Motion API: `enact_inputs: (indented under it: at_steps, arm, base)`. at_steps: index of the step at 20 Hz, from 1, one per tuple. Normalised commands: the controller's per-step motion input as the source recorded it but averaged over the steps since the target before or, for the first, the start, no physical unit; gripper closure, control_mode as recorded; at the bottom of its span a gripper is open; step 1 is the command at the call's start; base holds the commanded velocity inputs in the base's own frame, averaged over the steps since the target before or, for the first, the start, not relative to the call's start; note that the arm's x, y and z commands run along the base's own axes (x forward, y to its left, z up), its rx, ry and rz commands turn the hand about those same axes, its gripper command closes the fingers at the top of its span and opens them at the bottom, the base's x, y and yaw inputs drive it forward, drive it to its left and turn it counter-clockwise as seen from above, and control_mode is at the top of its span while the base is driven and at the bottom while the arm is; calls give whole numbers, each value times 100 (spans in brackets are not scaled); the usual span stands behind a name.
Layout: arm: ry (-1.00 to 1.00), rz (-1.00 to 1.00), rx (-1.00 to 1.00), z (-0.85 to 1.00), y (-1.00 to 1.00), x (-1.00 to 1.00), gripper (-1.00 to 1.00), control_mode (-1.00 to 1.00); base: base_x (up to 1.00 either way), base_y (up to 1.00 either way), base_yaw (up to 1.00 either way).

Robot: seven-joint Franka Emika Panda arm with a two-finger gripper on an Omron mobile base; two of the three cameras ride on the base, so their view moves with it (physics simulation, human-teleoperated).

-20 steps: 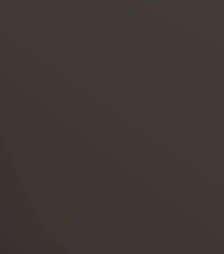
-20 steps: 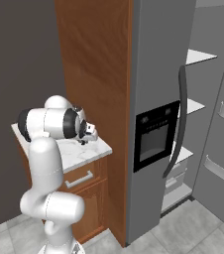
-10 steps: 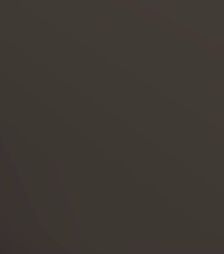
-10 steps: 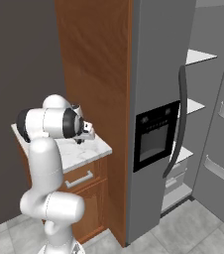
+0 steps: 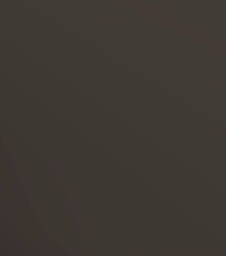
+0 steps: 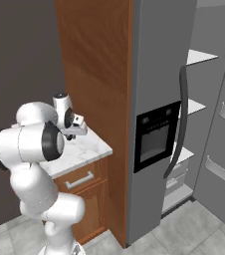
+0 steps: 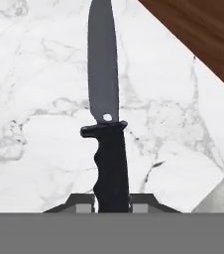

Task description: Retrieve the butter from the fridge and place it on a plate on the dining table. Then retrieve the butter knife by the fridge and place it near the plate.

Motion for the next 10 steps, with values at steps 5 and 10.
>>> enact_inputs:
  at_steps: [5,10]
  arm:
    - [1,3,0,100,0,-100,100,-100]
    - [0,6,0,99,0,-100,100,-100]
  base:
    - [0,0,0]
    - [0,0,0]
